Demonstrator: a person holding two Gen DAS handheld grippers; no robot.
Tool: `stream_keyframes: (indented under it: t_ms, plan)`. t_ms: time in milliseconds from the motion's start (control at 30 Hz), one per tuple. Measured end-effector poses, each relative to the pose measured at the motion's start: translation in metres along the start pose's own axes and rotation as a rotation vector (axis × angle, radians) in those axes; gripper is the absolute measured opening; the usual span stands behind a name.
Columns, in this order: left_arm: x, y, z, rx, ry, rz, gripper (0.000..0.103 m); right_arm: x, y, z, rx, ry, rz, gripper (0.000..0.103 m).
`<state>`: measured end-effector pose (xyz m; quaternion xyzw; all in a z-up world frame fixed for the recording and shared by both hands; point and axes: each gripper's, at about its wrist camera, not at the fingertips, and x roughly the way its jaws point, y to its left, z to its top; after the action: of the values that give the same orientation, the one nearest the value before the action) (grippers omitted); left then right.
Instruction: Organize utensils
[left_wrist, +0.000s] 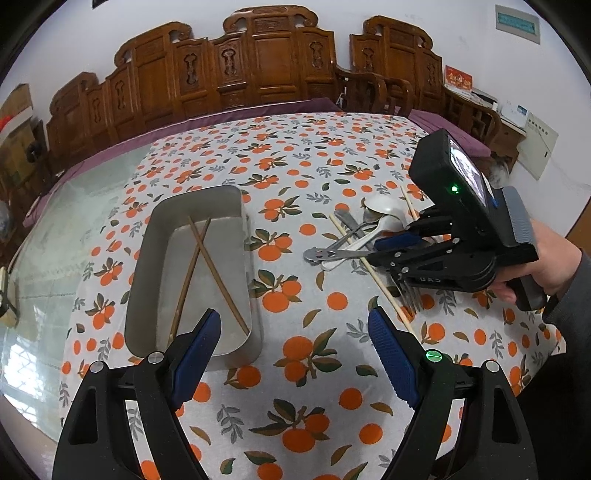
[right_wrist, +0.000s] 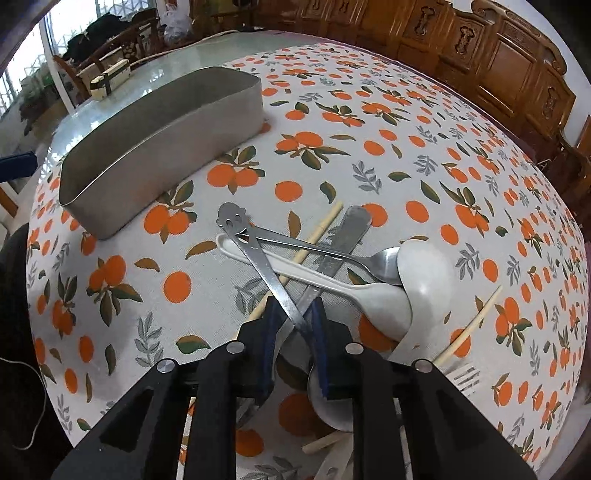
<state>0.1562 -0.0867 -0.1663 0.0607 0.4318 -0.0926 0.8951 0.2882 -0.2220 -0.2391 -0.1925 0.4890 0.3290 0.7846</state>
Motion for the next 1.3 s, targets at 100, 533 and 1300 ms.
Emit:
stream_keyframes:
  t_ms: [100,533,1300]
  plan:
    - [0.0,-0.003,0.0,0.009,0.002,0.004,0.079,-0.007,-0.003,-0.002,0.019,-0.031,0.027,0.007]
    - [0.034,-0.027,0.005,0.01,0.05,-0.032,0.079,-0.051,-0.025,-0.031,0.169,-0.155,0.017,0.007]
    - [0.125,-0.093,0.04,0.002,0.185,-0.072,0.039,-0.07,-0.071,-0.054,0.342,-0.229,-0.007,0.007]
